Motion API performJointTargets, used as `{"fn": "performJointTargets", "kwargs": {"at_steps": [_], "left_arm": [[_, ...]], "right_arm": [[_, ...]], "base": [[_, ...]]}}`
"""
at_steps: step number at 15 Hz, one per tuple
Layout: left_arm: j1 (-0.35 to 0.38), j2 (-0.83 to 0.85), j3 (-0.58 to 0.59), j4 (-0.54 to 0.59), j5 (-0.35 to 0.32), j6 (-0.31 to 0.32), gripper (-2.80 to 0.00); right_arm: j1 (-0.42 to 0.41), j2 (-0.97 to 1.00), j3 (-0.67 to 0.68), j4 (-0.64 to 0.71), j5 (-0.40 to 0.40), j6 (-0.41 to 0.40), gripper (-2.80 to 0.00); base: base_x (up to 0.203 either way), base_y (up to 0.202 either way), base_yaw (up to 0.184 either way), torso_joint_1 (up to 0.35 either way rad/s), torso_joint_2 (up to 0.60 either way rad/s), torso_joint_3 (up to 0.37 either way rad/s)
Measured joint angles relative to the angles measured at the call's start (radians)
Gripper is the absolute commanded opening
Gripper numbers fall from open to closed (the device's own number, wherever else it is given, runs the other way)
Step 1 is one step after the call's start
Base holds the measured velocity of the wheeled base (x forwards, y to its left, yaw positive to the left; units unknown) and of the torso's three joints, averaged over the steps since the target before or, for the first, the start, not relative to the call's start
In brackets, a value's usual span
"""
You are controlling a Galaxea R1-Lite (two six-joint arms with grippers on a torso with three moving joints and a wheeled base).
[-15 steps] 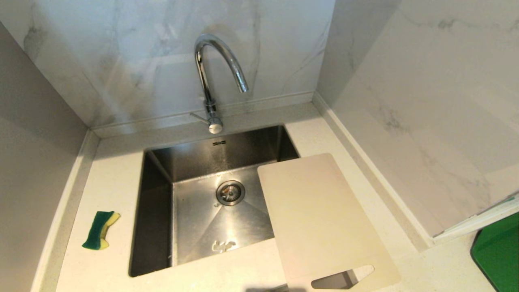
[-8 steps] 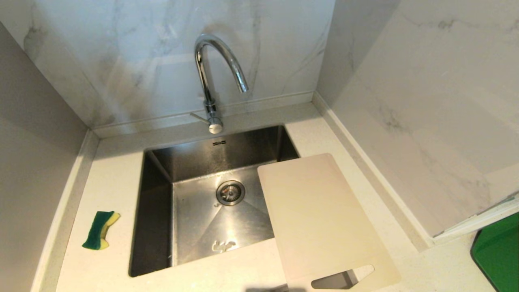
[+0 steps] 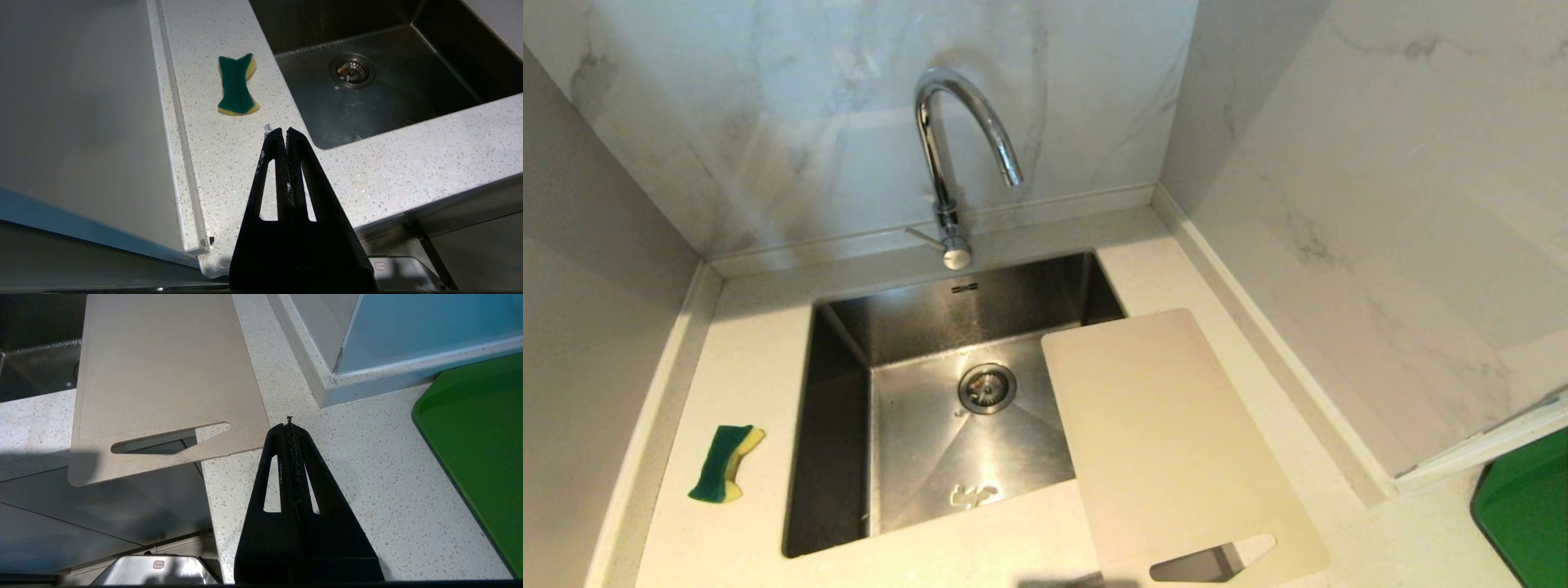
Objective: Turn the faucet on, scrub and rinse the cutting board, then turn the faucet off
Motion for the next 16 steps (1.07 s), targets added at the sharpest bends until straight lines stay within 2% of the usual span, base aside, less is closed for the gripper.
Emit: {"fn": "performJointTargets", "kwargs": {"at_steps": [16], "left_arm": [[0.000, 0.000, 0.000, 0.000, 0.000, 0.000, -2.80]], "right_arm": [[0.000, 0.000, 0.000, 0.000, 0.000, 0.000, -2.80]], "base": [[0.000, 0.000, 0.000, 0.000, 0.00, 0.000]]}}
